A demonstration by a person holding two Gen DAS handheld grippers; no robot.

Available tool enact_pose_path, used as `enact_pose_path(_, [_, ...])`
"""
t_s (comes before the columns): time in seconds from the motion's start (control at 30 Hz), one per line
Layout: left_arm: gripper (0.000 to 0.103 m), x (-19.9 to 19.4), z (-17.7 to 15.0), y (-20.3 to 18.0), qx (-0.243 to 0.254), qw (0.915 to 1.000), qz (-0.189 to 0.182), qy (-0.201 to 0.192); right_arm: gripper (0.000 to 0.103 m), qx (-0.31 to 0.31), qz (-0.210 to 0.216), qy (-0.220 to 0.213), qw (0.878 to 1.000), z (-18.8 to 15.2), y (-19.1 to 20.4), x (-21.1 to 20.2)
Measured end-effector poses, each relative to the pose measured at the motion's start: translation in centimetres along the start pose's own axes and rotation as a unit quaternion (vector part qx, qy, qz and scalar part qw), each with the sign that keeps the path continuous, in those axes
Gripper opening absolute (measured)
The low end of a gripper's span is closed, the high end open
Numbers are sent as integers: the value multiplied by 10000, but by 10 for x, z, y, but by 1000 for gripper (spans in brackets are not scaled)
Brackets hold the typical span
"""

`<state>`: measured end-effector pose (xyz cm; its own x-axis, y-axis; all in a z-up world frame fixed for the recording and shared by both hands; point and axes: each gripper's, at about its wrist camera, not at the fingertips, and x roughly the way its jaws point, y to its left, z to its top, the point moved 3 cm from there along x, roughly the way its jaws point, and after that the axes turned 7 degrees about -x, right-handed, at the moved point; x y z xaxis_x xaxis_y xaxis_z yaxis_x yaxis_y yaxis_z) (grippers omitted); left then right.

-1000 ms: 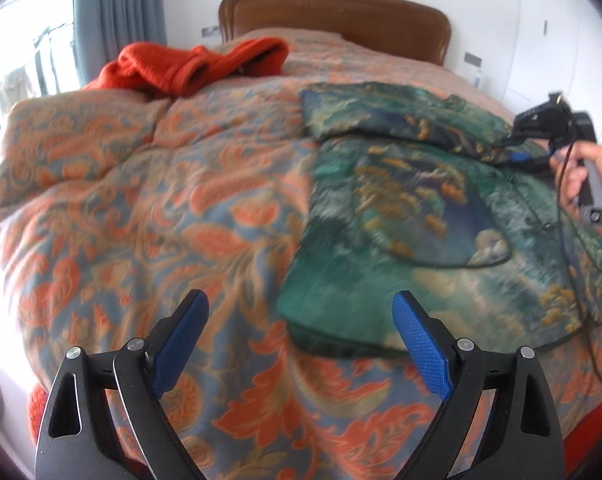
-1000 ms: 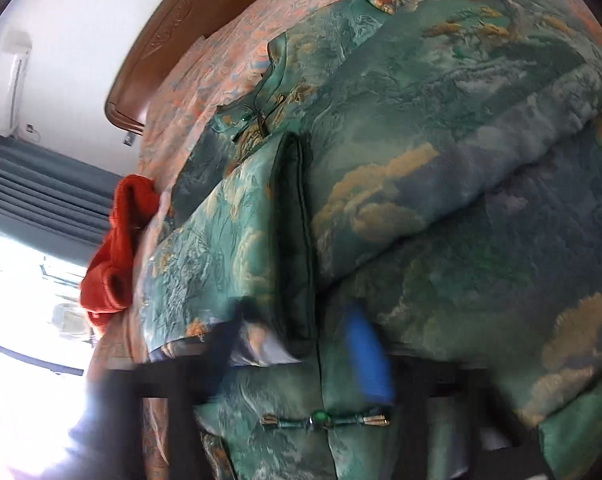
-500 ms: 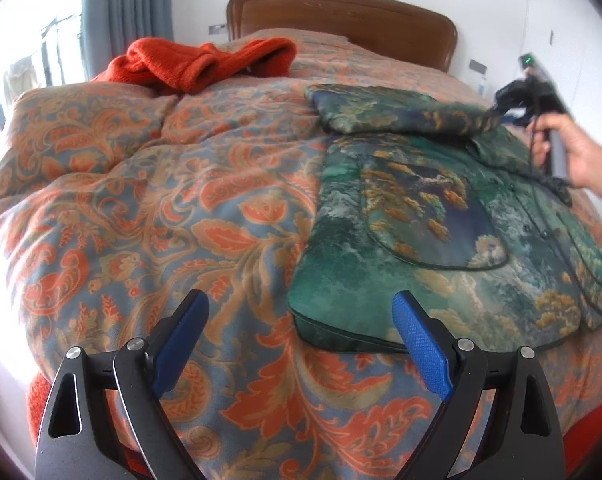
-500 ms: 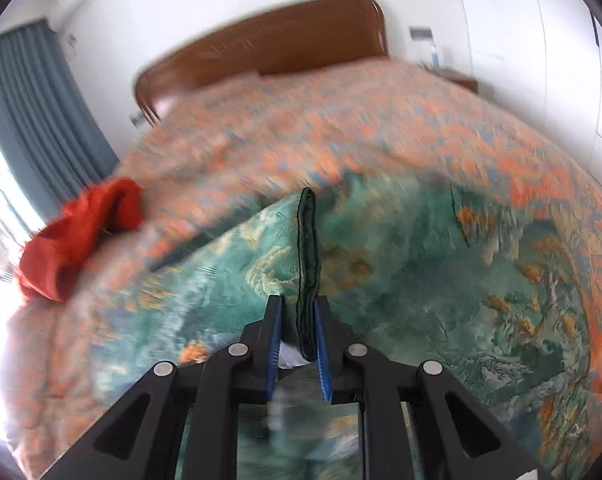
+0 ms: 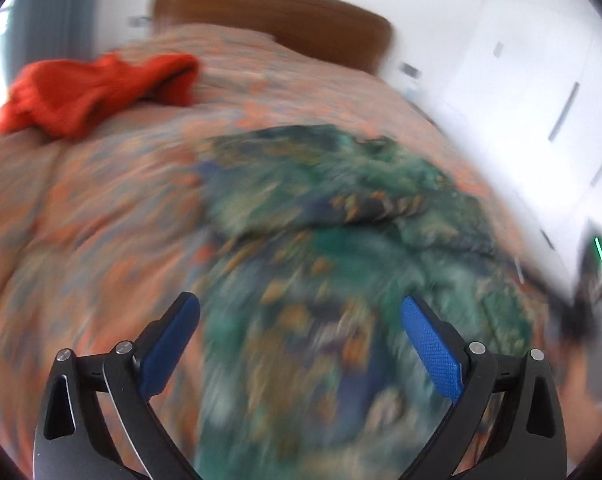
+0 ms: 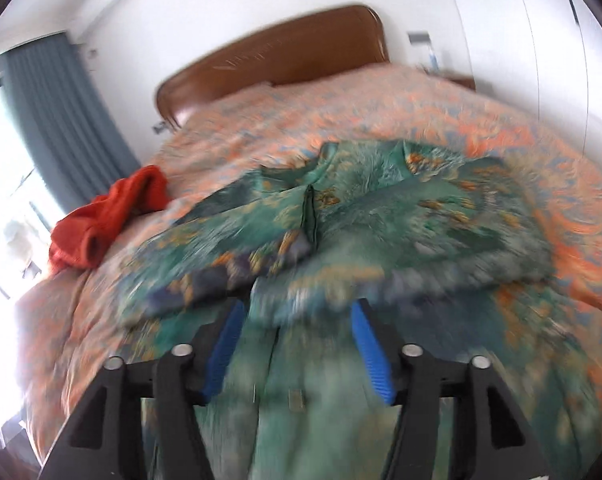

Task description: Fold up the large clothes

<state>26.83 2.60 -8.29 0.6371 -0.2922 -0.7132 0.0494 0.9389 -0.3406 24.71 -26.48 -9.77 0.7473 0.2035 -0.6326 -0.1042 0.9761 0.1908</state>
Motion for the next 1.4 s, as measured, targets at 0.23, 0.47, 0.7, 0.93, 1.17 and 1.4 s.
enact_pose_path(0.23, [100,129,76,8,-434,9978,494,-59,65,-480,93,-327,9983,-86,19,-93])
enact_pose_path(0.47, [102,220,47,23,-100,9911,1144,669,65,-416,-188,-91,9989,-154,14,-110])
enact_pose_path(0.7, [102,202,53,15,-28,9908,1235,558,65,-141,-275,-15,9995,-166,-5,-102])
enact_pose_path(0.93, [102,172,116,15,-455,9954,833,103,65,-163,-251,-249,9992,-157,-7,-105])
enact_pose_path(1.17, [102,245,137,38,-629,9861,1501,336,65,-182,-181,-211,9994,-161,-7,-92])
enact_pose_path(1.4, [103,278,128,62,-992,9829,1421,614,66,-270,-125,-134,9995,-170,-7,-84])
